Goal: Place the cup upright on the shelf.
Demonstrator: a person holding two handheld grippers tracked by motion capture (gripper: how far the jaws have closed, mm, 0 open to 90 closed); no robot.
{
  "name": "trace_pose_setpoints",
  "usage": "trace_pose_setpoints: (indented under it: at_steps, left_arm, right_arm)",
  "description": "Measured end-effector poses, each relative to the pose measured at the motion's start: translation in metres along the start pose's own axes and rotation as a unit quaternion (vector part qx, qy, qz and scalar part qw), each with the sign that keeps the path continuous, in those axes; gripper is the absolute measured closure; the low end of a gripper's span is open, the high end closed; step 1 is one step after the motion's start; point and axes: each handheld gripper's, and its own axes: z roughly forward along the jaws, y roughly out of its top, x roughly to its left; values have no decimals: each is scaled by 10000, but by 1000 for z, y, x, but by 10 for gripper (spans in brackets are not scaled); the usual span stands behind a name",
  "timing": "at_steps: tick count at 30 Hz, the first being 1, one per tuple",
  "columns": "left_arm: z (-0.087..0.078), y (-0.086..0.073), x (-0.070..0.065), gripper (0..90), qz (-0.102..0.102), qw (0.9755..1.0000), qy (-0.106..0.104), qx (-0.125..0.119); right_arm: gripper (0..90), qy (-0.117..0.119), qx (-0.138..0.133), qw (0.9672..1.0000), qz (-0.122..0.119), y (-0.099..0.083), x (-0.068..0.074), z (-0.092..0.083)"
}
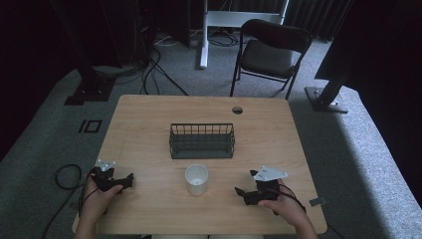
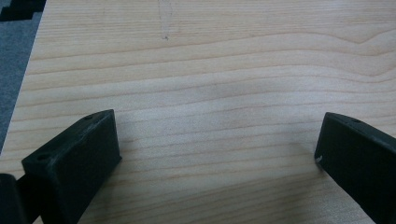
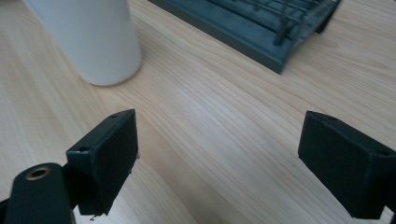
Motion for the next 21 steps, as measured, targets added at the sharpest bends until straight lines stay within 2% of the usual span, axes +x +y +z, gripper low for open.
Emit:
trace_pose_setpoints:
  at_steps: [10, 21]
  left_arm:
    - [0, 0, 0, 2, 1, 10000, 0, 0]
    - [0, 0, 0, 2, 2, 10000, -1, 3]
  right_arm:
    - [118, 334, -52, 9991, -272, 10, 19, 10]
    - [118, 632, -70, 9972, -396, 19, 35, 24]
